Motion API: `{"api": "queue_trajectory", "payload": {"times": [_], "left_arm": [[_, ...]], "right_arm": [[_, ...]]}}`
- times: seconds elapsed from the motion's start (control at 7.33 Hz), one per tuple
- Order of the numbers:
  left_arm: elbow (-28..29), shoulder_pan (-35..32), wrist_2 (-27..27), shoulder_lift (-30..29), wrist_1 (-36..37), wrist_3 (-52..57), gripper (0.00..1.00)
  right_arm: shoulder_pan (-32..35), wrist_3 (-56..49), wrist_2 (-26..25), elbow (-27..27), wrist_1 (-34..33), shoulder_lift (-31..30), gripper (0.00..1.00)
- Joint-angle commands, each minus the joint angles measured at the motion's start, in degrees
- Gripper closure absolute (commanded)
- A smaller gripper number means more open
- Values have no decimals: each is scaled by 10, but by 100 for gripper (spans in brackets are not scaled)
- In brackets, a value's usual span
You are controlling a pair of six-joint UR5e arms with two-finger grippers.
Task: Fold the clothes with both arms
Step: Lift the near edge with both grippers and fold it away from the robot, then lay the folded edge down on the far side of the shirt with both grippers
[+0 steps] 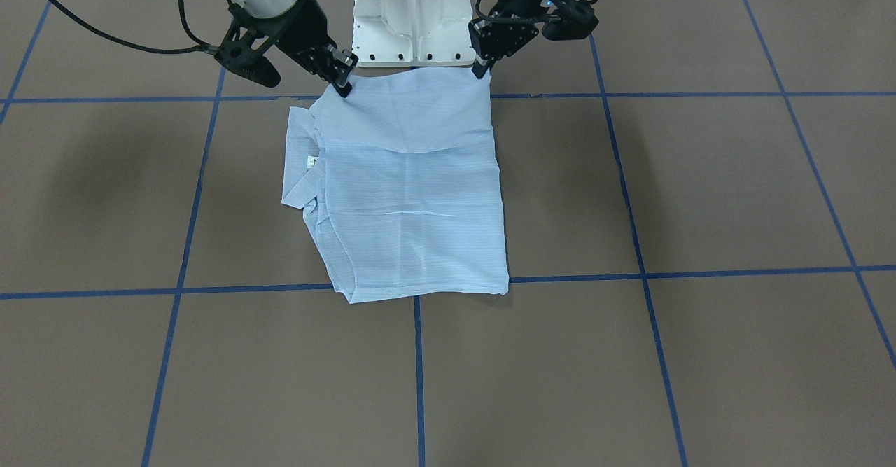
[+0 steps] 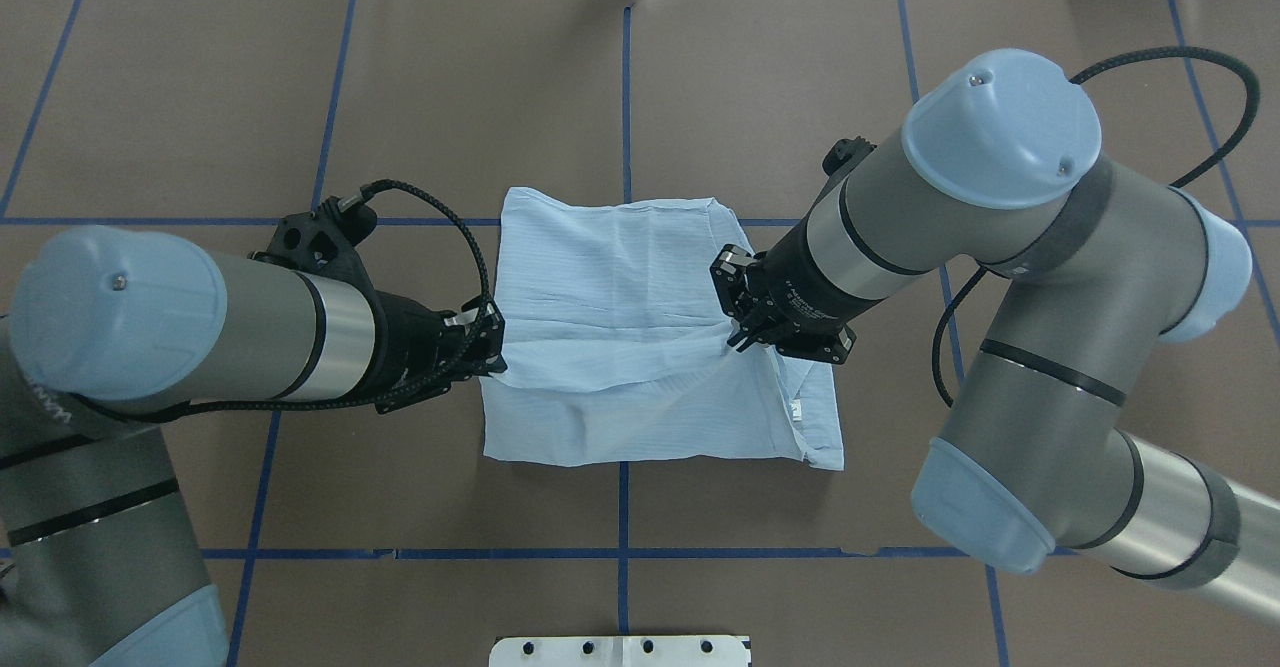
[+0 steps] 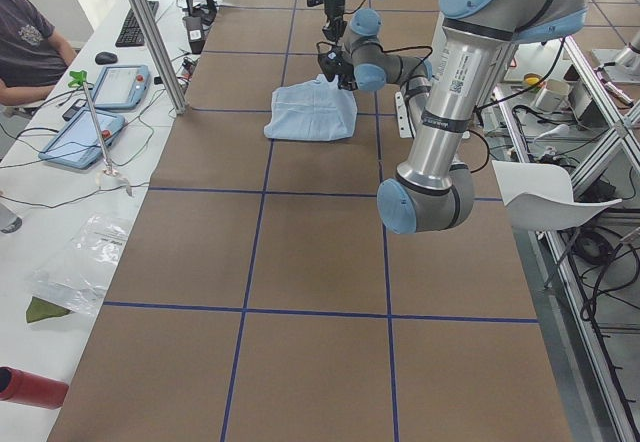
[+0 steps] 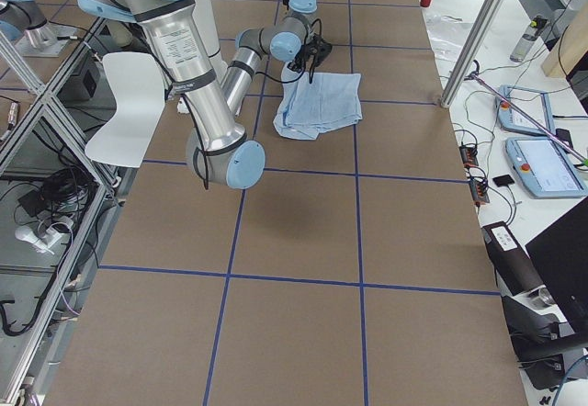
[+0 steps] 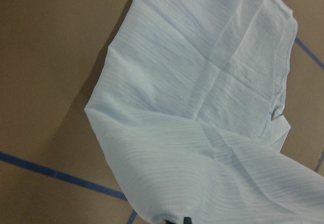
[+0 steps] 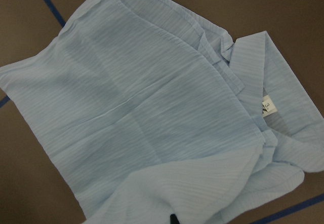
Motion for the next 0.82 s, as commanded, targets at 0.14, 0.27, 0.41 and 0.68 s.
{"api": "queue_trajectory", "payload": {"times": [0.14,0.27,0.41,0.68], "left_arm": [[113,-60,-1,-43,-56,11,100],[157,-71,-1,-62,-76,27,100],[206,-84,-1,-65,-135,27,100],[274,-104,-2,-73,-204,32,100]], "right_arm": [[57,-64,0,-150,3,91,100],[59,-88,-1,-212,8,122,100],[65,-88,-1,-282,61,150,100],[81,-91,-1,-353,121,161,100]]}}
